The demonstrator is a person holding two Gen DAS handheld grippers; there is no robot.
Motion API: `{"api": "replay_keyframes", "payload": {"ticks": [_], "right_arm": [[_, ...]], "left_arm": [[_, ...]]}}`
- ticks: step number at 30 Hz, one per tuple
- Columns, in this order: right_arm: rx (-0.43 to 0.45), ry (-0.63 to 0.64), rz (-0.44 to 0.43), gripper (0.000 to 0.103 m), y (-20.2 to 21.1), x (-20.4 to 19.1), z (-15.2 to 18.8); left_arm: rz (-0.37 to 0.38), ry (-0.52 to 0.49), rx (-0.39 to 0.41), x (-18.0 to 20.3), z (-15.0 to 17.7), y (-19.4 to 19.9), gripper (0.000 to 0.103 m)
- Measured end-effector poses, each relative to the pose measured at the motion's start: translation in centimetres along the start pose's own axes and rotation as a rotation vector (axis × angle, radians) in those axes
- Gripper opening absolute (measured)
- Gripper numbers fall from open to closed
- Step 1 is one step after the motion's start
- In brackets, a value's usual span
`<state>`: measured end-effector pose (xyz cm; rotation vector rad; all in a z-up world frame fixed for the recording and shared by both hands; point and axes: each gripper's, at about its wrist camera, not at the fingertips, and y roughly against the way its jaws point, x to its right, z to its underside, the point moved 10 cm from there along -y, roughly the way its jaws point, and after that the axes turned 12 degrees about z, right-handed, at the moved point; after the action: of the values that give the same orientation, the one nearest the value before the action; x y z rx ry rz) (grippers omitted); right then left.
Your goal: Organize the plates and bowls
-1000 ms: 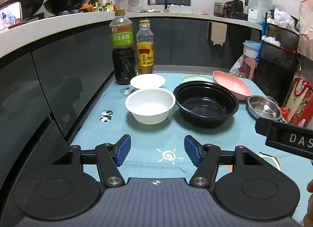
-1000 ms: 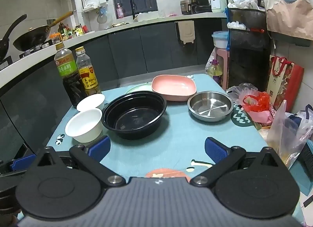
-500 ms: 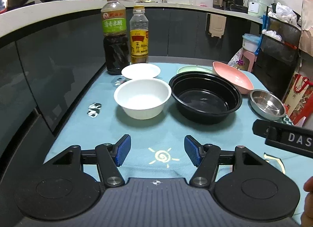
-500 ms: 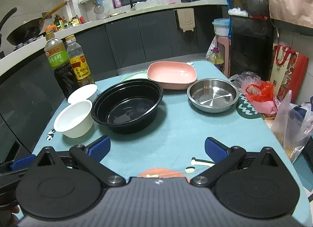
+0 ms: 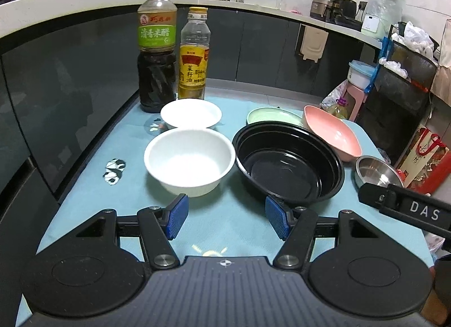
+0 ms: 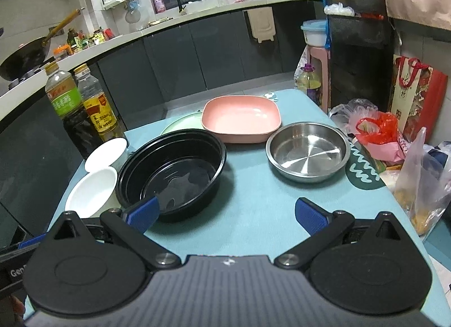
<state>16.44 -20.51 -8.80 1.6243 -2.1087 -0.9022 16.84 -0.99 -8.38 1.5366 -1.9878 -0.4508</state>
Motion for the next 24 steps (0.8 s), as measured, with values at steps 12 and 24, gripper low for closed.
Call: {"api": "replay_keyframes", "payload": {"ticks": [12,24], "right_arm": [[-0.060,-0.053,-0.036,0.055,-2.6,0.6,-2.2],[-0.193,-0.022,-0.072,0.055,-6.8,-0.7,-1.1]], "left_arm": [[0.032,0.093,-0.065,-0.3,-1.1,-3.0,0.056],[0.087,0.143,-0.176,1.1,-0.7,-7.2,0.056]]}}
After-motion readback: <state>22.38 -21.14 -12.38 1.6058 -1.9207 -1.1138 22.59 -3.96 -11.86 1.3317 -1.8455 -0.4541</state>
